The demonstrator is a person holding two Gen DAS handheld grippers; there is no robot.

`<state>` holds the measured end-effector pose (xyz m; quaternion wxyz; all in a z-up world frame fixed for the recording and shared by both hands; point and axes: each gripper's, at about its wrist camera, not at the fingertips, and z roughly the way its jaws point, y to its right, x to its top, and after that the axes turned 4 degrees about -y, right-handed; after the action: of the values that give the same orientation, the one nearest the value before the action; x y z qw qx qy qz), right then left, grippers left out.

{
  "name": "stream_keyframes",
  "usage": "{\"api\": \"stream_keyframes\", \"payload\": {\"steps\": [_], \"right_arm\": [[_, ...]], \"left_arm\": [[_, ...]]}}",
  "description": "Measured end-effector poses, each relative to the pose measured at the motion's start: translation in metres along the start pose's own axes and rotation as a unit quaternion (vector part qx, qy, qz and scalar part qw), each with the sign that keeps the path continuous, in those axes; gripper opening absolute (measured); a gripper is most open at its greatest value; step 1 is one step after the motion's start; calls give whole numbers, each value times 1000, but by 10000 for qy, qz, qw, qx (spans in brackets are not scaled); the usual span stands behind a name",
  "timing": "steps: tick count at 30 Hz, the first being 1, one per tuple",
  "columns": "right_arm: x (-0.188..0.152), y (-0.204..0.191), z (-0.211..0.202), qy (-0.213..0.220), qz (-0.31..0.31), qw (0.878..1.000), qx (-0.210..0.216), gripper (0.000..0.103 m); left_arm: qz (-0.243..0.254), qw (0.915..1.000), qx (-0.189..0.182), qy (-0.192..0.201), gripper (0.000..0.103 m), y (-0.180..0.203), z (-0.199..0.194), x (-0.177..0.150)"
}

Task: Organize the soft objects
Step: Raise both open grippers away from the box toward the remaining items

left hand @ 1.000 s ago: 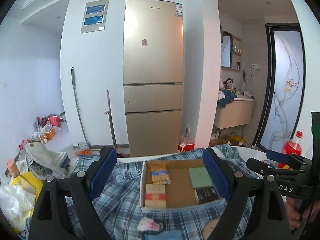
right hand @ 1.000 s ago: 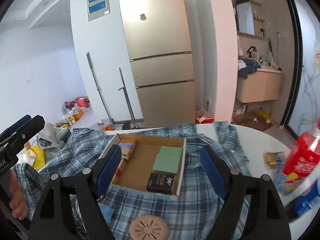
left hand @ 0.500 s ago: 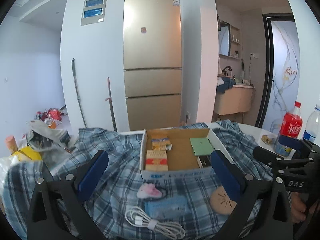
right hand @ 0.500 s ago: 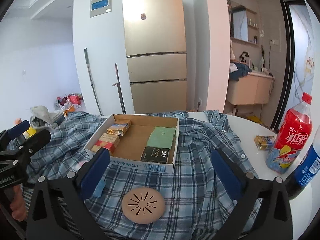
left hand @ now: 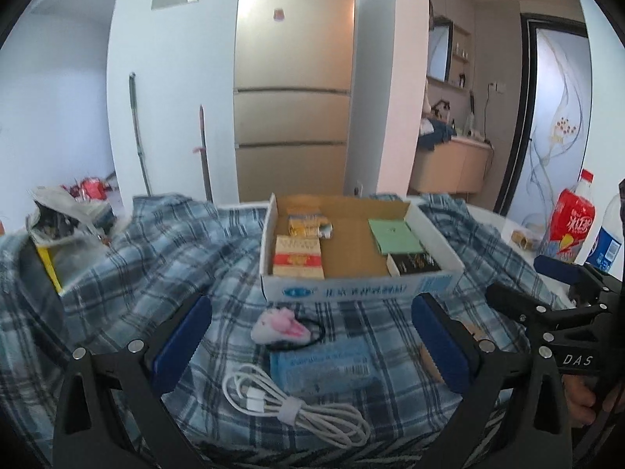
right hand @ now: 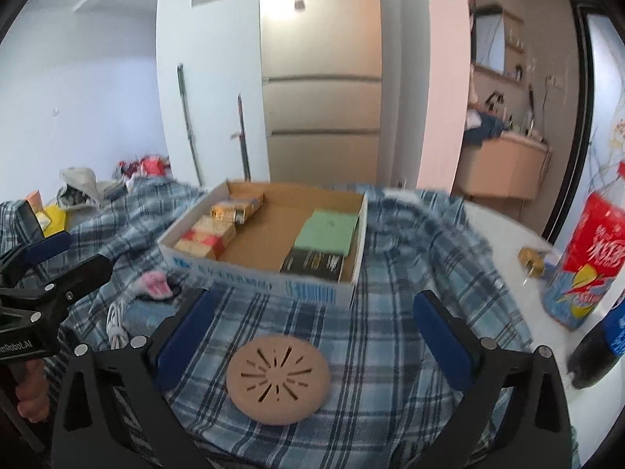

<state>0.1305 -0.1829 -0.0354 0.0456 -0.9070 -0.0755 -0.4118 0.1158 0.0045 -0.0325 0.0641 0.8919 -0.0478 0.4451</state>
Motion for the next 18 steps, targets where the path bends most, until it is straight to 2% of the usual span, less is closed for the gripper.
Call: {"api": "stream_keyframes", "payload": {"steps": [4, 7, 11, 14, 18], "right_arm": [[-6, -1, 19, -576, -17, 9983, 110, 101], [-10, -2, 28, -808, -40, 9967, 110, 101], [-13, -3, 33, -981, -63, 9950, 164, 101], [-14, -3, 34, -1028, -70, 9945, 205, 101], [-14, -2, 37, -1128, -35, 9933, 263, 101]], "left_arm": [[-48, 9990, -135, -418, 103, -1, 17, -4], [-171, 9968, -285, -731, 103, -6, 29, -5], [-438, 9896, -445, -1298, 103, -15, 51, -7], [-602, 9849, -559, -1521, 103, -20, 59, -9], [-580, 9780, -697, -1879, 103, -17, 72, -12]]}}
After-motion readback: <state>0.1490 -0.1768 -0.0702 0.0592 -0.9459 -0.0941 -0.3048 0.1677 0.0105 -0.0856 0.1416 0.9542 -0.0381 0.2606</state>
